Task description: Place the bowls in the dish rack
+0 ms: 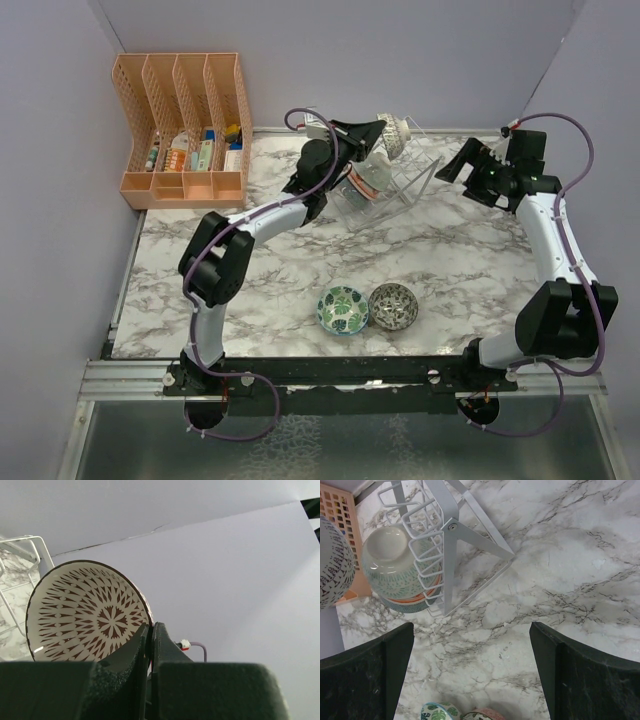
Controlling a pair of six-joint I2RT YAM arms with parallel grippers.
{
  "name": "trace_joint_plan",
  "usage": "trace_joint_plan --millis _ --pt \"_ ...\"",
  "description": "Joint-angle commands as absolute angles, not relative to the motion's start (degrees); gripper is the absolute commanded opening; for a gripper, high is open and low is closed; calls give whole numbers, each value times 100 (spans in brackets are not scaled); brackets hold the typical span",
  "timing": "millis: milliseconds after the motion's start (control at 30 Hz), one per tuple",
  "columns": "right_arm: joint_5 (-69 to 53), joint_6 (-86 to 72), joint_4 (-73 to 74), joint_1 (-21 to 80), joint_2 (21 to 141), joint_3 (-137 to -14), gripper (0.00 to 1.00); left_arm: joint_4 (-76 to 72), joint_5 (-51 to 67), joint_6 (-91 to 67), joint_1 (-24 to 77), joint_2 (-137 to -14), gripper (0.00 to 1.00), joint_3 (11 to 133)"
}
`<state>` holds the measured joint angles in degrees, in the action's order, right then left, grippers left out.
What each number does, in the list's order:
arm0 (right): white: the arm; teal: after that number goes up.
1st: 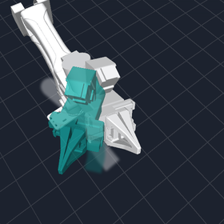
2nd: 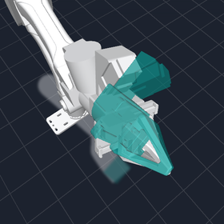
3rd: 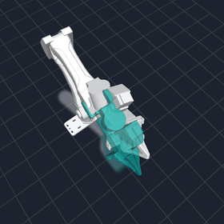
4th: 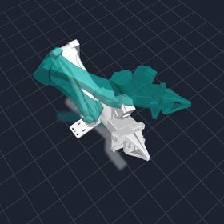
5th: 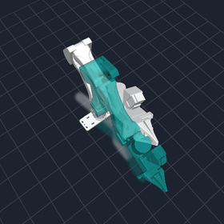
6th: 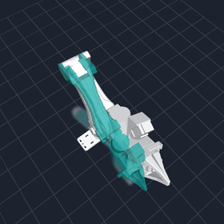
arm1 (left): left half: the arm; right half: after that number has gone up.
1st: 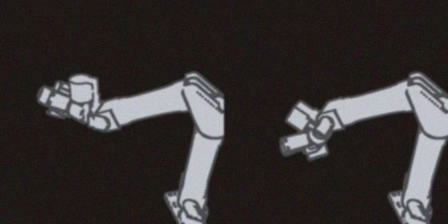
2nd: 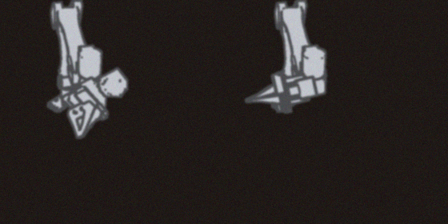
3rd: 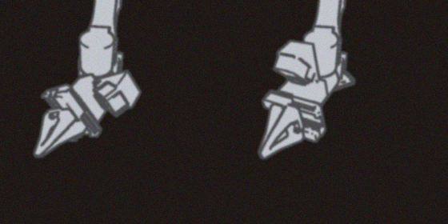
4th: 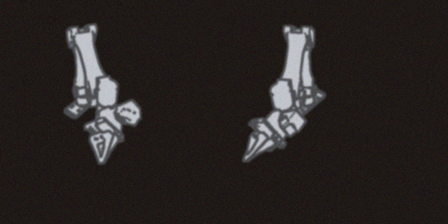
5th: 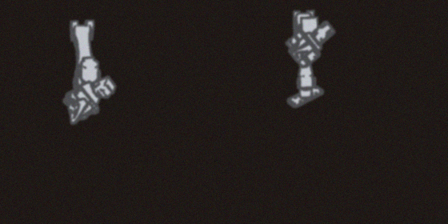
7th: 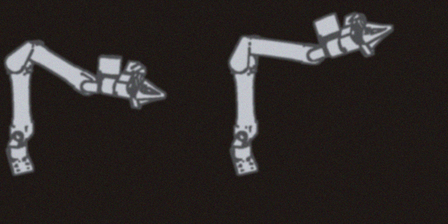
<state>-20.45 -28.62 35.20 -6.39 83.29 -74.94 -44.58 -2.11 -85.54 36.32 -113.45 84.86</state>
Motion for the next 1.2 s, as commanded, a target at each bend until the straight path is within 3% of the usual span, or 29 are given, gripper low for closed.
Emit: trace_joint_plan --millis 0,1167 --pt "-2062 -2763 3562 -668 8349 -7598 99 -5393 -478 -9075 3578 -11424 0 8524" --pt "-2030 -2624 3586 -666 8669 -7655 99 -6440 -784 -10148 3542 -12185 0 7901"
